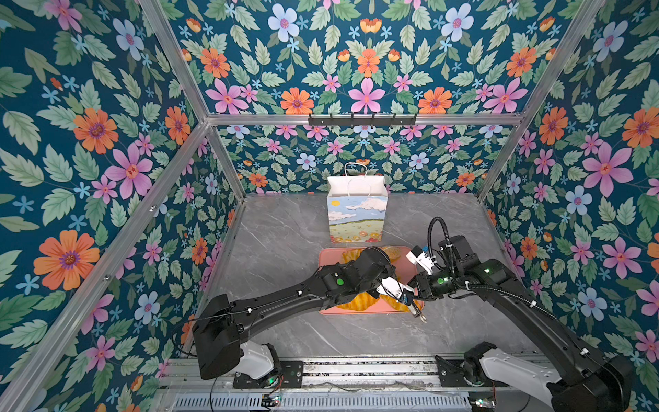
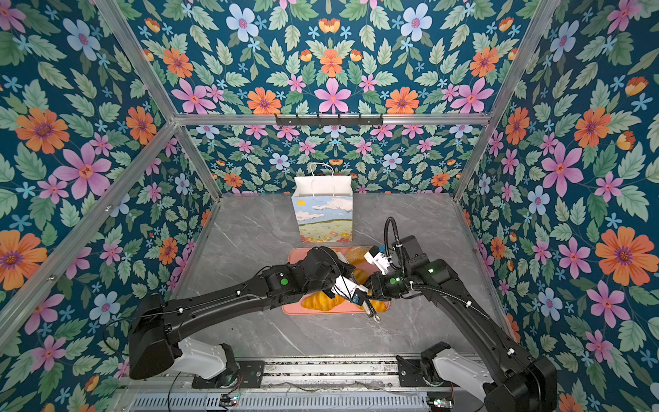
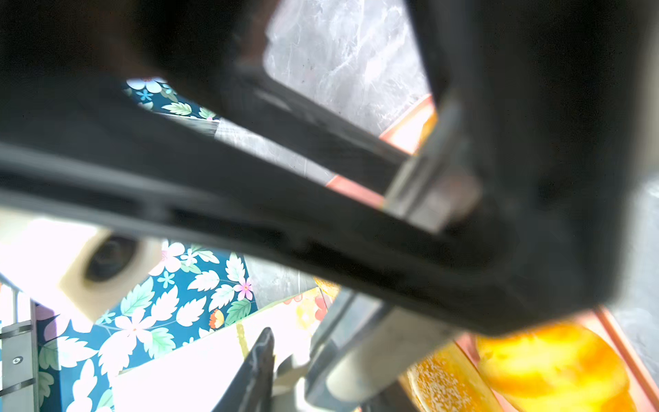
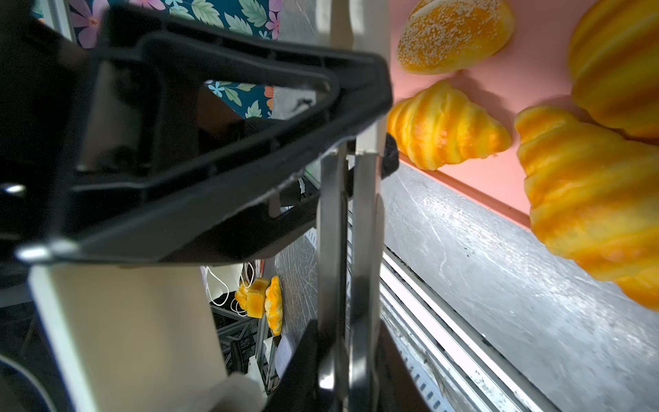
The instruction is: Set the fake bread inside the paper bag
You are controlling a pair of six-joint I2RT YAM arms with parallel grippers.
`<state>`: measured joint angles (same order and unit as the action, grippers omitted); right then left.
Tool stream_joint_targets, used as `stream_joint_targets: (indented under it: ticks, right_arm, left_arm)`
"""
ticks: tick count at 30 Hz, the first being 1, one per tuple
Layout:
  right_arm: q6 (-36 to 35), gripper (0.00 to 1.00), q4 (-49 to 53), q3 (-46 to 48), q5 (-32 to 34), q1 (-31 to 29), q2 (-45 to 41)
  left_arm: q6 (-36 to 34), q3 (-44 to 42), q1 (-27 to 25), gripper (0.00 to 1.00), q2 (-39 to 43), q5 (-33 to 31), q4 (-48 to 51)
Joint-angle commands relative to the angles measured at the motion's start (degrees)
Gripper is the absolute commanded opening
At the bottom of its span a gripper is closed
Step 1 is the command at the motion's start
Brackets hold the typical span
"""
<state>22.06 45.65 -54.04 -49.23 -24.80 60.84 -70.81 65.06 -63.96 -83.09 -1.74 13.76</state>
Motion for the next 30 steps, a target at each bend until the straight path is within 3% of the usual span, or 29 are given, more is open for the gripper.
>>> stream_joint_targets:
  ticks: [1,8,16,30]
  right_arm:
    - [-1.3,0.25,-2.8,-0.3,-3.1,-0.2,-0.6]
    - [-1.4,0.29,-2.8,0.1,-3.0,-0.1,-1.1]
    - [-2.1,0.35,-2.3,0.2,-3.1,-0.2,-1.9]
    - [-3.9,0.38,-0.7,0.5,-2.3,-0.2,-2.7]
  left_arm:
    - [1.9,-0.1,-0.1,0.33,0.3,0.9,-2.2]
    - [6.7,-1.0,-0.1,0.25,1.5,0.9,-3.6]
    - [10.4,-2.6,-0.1,0.22,3.5,-0.3,-5.2]
    - [16.4,-1.0,-0.1,0.16,2.9,-5.0,-2.2]
